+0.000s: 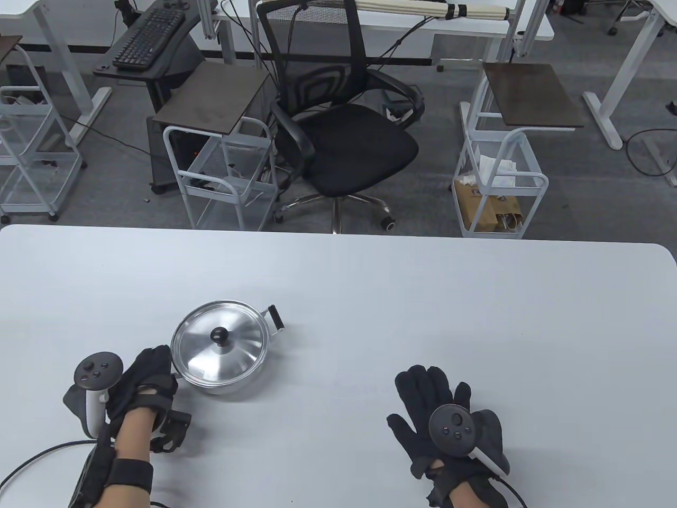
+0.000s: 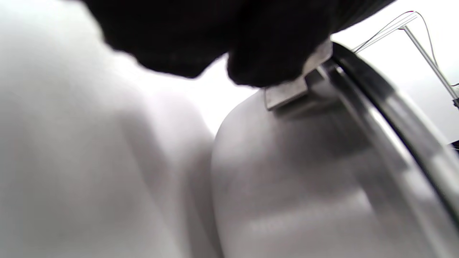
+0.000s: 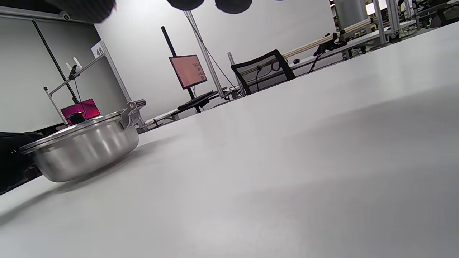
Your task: Remove lid from the pot
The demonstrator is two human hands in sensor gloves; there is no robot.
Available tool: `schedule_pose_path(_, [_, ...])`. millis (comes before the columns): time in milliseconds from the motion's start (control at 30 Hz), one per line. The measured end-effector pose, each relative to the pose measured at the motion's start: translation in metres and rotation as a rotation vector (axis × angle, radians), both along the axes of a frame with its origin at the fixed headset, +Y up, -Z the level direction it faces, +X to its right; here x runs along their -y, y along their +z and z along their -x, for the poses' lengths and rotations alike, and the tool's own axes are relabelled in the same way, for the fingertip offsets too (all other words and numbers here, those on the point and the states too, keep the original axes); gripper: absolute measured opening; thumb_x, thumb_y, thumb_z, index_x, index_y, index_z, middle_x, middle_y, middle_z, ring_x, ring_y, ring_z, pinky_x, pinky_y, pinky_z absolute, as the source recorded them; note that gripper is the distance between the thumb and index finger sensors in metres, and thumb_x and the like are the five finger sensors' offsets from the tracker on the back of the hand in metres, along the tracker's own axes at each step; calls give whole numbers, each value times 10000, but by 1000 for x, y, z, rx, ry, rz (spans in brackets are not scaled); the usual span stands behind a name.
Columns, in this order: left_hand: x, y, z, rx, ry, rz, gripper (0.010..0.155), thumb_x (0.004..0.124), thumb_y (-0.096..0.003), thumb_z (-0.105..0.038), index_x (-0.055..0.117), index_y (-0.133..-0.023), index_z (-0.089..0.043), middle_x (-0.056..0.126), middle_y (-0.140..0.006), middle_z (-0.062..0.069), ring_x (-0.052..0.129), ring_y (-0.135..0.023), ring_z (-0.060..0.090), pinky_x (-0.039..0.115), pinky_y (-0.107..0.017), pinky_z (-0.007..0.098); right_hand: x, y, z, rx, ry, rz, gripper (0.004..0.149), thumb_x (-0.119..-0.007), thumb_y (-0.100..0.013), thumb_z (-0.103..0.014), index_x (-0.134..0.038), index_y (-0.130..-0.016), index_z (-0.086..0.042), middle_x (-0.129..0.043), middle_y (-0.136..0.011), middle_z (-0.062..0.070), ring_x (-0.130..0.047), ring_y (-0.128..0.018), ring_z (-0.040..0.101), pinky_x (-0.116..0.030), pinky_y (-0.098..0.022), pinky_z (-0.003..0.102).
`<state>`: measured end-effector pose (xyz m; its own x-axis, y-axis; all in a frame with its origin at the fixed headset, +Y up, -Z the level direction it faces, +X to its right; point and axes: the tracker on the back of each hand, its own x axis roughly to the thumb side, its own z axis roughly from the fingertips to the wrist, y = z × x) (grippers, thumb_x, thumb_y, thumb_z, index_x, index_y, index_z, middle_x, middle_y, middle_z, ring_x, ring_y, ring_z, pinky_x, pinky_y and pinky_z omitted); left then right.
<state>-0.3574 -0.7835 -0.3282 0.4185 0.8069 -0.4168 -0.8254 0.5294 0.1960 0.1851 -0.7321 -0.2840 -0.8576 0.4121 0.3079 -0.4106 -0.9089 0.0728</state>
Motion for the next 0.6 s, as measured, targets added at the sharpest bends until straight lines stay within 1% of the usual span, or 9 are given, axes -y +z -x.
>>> schedule_pose_path(100, [-9, 3, -17, 35, 53, -21, 476, 706, -566, -482, 783, -878, -131, 938, -415, -242, 973, -151, 92, 824, -117, 330, -4, 1, -3, 6, -26, -15, 713, -585, -534, -575, -286, -1107, -273, -229, -1199, 85, -189, -1104, 489, -96, -674, 762])
schedule_pose_path(200, [-19, 7, -36, 83, 60, -35, 477, 708, -565, -484, 785, -876, -131, 938, -413, -242, 973, -149, 91, 824, -115, 329, -7, 2, -7, 11, -48, -27, 712, -584, -535, -576, -288, -1107, -273, -232, -1199, 86, -191, -1104, 491, -96, -673, 762])
schedule_pose_path(333, [-24, 13, -62, 152, 69, -29, 474, 708, -567, -484, 786, -875, -132, 936, -420, -236, 973, -151, 89, 825, -115, 328, -9, 2, -11, 17, -68, -37, 713, -585, -535, -574, -290, -1108, -269, -232, -1199, 88, -195, -1103, 493, -97, -673, 762])
schedule_pose_path(467, [-20, 19, -90, 211, 73, -29, 476, 709, -564, -486, 788, -873, -132, 938, -416, -237, 974, -148, 88, 825, -113, 327, -10, 3, -13, 19, -79, -44, 711, -585, -536, -573, -291, -1108, -270, -233, -1198, 87, -195, -1103, 494, -97, -672, 763])
schedule_pose_path(600, [-10, 22, -108, 256, 68, -10, 476, 710, -564, -484, 789, -872, -129, 938, -418, -234, 974, -148, 90, 825, -113, 329, -10, 3, -13, 21, -86, -41, 710, -584, -536, -572, -291, -1107, -269, -236, -1198, 88, -198, -1103, 494, -97, -672, 763])
